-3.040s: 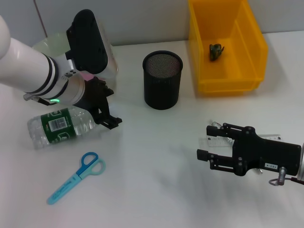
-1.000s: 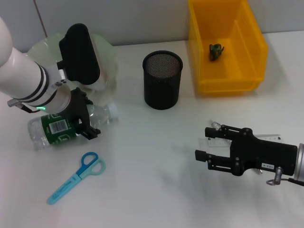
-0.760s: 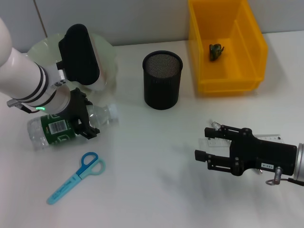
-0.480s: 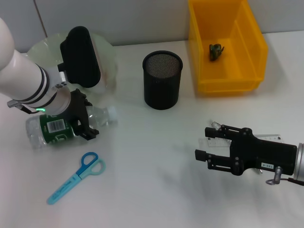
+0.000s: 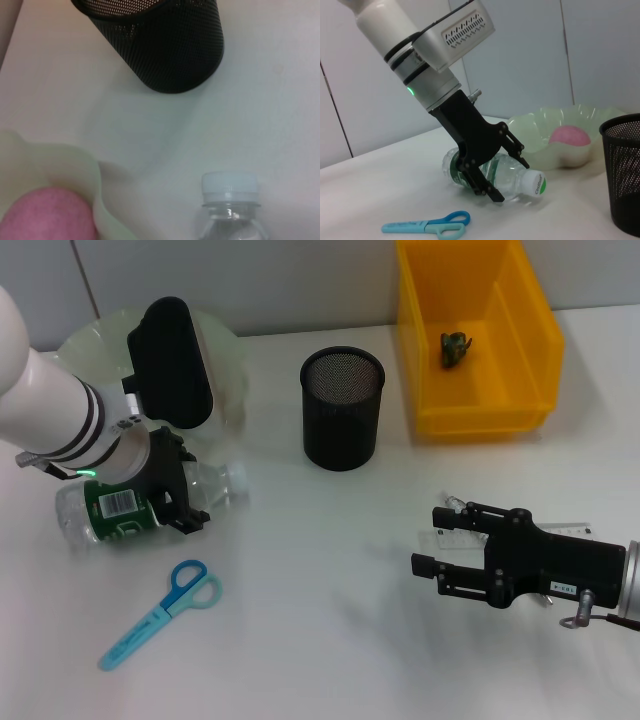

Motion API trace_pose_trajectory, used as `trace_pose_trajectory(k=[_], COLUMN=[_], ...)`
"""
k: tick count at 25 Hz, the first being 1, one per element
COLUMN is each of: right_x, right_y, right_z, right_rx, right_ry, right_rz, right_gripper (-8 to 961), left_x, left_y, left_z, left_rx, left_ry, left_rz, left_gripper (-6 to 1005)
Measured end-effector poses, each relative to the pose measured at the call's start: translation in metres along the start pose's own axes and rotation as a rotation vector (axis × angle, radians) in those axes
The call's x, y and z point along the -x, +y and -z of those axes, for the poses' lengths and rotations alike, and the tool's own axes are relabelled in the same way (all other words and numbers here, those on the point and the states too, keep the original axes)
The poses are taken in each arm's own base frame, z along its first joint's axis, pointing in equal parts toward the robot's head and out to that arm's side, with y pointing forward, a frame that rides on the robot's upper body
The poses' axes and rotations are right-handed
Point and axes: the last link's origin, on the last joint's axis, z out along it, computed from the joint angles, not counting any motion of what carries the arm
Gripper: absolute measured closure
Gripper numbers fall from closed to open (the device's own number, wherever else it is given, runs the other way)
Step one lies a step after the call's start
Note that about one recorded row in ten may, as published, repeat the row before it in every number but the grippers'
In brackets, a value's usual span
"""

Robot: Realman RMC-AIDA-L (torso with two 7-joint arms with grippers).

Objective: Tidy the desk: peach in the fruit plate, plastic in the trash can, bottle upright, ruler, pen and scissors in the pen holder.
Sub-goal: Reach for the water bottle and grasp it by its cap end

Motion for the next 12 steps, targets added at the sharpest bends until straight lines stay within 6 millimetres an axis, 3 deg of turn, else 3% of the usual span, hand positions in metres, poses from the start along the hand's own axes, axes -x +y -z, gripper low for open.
trace_pose_trajectory(k=[12], right_x=[0.0005], right_y=[-0.0007], right_z=[0.0009], right_rx=[-0.006], right_ry=[-0.006], right_rz=[-0.002], right_gripper=[250], left_x=[-0.0022], left_y=[0.0014], left_z=[0.0025], left_rx=[-0.016], left_ry=[0.016], left_rz=[0.001], left_gripper=[244])
